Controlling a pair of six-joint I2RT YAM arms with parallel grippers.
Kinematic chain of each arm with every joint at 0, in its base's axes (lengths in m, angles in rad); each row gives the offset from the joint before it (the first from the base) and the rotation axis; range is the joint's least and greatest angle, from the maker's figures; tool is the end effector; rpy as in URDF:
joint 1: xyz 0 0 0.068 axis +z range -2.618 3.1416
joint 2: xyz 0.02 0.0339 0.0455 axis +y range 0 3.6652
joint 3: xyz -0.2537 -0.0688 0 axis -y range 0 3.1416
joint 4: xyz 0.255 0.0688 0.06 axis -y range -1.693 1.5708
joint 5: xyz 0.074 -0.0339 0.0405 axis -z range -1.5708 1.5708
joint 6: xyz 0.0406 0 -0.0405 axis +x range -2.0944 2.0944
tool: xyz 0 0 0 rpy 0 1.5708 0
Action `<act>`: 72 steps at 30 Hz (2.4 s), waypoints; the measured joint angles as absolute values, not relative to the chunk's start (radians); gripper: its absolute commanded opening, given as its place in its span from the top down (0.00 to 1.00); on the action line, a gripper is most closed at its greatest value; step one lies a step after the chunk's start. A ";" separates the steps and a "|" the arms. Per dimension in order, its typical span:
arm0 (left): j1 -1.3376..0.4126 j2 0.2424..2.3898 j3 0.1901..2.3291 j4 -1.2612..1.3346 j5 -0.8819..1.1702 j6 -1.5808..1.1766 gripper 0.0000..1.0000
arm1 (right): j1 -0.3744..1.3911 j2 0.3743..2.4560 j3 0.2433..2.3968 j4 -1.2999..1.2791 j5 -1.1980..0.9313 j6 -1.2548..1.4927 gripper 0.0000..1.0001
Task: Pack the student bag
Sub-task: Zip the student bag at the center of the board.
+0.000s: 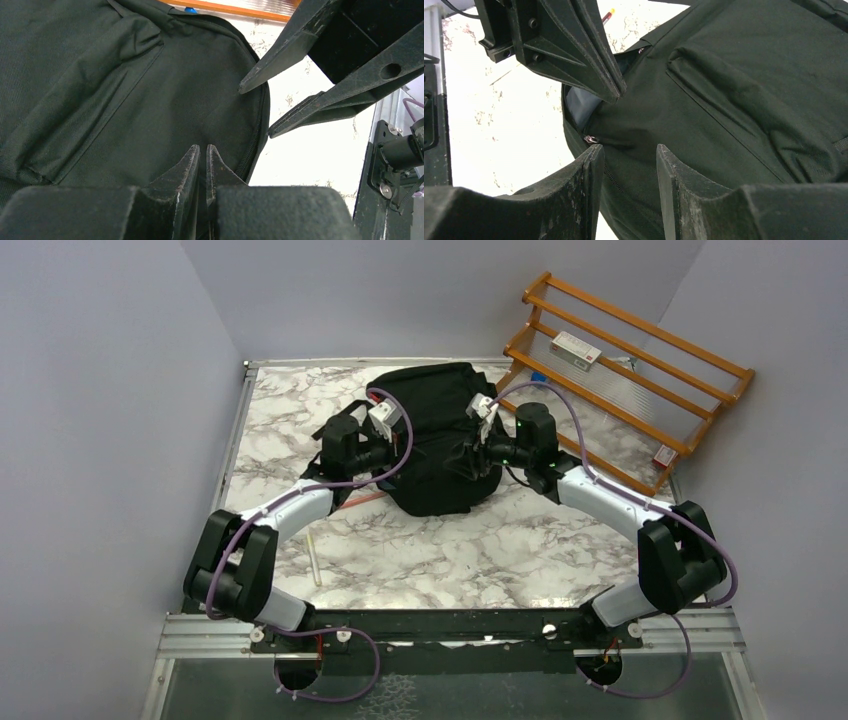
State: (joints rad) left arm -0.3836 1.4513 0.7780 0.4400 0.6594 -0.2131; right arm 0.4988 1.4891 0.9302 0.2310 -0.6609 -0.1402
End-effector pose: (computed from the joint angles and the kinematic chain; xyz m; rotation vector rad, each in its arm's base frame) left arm 0.2965 -0.1465 0.2288 0.6405 1.7581 -1.0104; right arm 0.2934 0.1882 0.2479 -1.0202 1.6259 0.8672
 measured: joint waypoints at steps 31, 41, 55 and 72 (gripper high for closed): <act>-0.387 1.521 0.773 0.415 0.501 -0.569 0.47 | 0.592 1.480 0.766 0.046 -0.474 0.213 0.64; -0.465 1.523 0.770 0.348 0.447 -0.554 0.47 | 0.595 1.496 0.627 0.216 -0.406 0.323 0.63; -0.551 1.534 0.767 0.223 0.258 -0.598 0.52 | 0.595 1.540 0.623 0.279 -0.405 0.374 0.63; -0.616 1.607 0.819 0.113 0.238 -0.731 0.58 | 0.595 1.540 0.623 0.280 -0.405 0.377 0.64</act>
State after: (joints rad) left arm -0.6163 1.6066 0.8188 0.1131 0.2379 -0.7311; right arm 0.5949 1.5398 0.6228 0.2798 -0.4049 0.3775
